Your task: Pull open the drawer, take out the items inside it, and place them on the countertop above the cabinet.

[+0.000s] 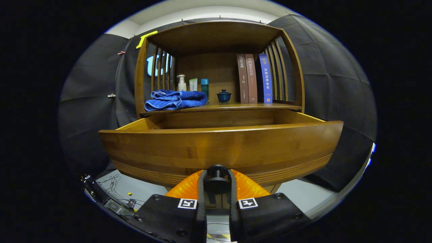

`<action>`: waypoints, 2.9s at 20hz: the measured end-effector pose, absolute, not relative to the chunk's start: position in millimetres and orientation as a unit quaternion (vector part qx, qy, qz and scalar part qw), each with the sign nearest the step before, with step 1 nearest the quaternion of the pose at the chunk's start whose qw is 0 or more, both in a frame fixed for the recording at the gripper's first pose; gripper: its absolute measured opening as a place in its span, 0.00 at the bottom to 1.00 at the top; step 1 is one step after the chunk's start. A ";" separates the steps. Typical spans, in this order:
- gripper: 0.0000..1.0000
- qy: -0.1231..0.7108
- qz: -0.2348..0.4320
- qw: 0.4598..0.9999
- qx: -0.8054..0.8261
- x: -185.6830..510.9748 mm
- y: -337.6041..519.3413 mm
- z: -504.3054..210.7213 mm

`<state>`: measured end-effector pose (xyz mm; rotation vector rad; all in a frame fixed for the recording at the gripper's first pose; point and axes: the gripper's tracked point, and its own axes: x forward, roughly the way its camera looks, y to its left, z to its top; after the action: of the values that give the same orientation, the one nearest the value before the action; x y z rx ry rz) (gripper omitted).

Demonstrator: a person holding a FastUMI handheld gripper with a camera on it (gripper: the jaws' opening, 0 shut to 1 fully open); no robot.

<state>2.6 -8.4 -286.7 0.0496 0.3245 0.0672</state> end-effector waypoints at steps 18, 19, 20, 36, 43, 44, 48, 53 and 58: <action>0.99 0.175 0.043 0.983 0.021 1.1 -24.7 -123.2; 0.99 0.199 0.042 0.979 0.020 9.3 -25.1 -116.4; 0.99 0.208 0.051 0.976 0.027 20.3 -18.5 -108.1; 0.98 0.452 0.024 0.891 -0.038 143.5 -12.3 -203.8; 0.94 0.502 -0.001 0.864 -0.040 147.9 -24.1 -255.9; 0.94 0.508 -0.004 0.860 -0.039 148.0 -25.0 -262.8; 0.94 0.526 -0.014 0.849 -0.052 150.2 -32.7 -283.8; 0.73 0.562 -0.006 0.827 -0.026 144.3 -23.7 -309.5; 0.36 0.555 -0.014 0.832 -0.014 150.3 -20.9 -311.1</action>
<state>150.3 -20.9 -311.1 -0.0288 1.1759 -0.0294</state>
